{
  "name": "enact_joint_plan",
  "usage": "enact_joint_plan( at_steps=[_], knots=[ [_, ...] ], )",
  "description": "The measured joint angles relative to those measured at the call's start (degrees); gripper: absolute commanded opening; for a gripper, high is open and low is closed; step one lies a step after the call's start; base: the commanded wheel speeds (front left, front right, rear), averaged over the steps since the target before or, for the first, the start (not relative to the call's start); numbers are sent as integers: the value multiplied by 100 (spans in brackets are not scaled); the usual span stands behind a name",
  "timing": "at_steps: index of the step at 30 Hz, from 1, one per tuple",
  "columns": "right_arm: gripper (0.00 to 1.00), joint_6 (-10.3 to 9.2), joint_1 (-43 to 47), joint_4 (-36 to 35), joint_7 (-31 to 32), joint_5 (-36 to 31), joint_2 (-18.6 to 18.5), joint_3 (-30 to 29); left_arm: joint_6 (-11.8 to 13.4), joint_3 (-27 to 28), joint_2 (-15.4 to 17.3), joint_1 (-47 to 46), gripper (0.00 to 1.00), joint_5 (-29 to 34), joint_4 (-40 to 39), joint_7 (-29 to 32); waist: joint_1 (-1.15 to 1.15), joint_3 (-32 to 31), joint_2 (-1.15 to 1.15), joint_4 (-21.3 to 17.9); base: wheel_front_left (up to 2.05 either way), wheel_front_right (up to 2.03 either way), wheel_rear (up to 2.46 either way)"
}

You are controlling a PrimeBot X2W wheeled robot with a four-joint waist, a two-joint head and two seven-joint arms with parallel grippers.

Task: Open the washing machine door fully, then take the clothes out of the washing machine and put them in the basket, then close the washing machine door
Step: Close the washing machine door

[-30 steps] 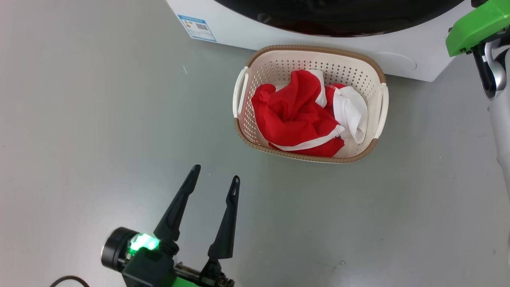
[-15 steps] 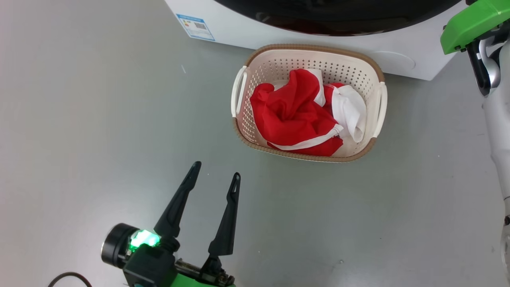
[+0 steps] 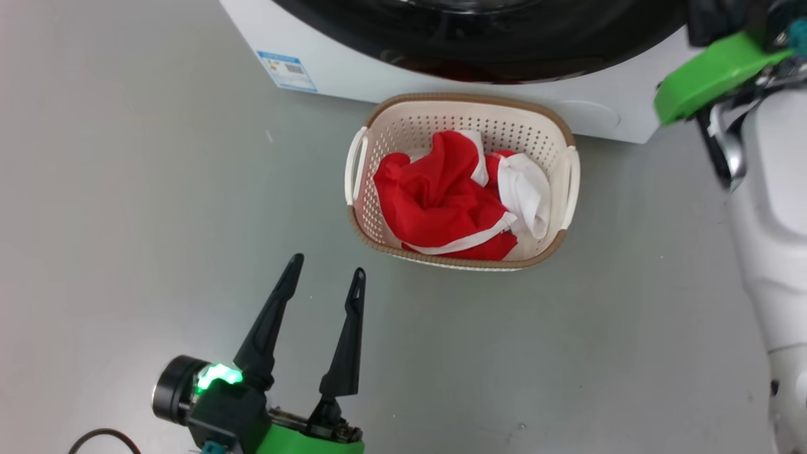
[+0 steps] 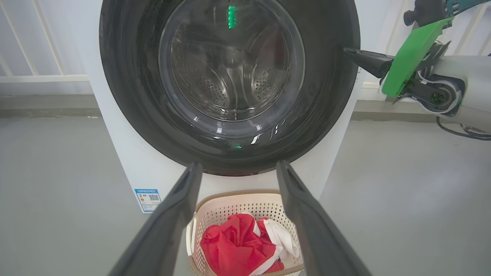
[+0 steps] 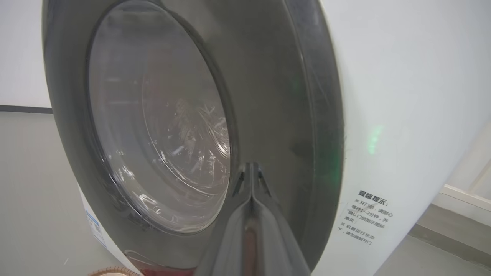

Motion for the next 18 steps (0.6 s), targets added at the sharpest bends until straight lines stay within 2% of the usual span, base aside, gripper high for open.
enact_joint_plan(
  at_steps=[4, 18],
  knots=[
    [100, 0, 324, -263, 0, 65, 54, 142, 3, 30, 15, 11, 100, -26, 34, 3, 0, -137, 0, -90, 0, 0, 0],
    [100, 0, 1881, -1471, 1, 265, 241, 156, 44, 125, 80, 265, 100, -265, 101, 44, 0, -706, 0, -475, 0, 0, 0]
  ],
)
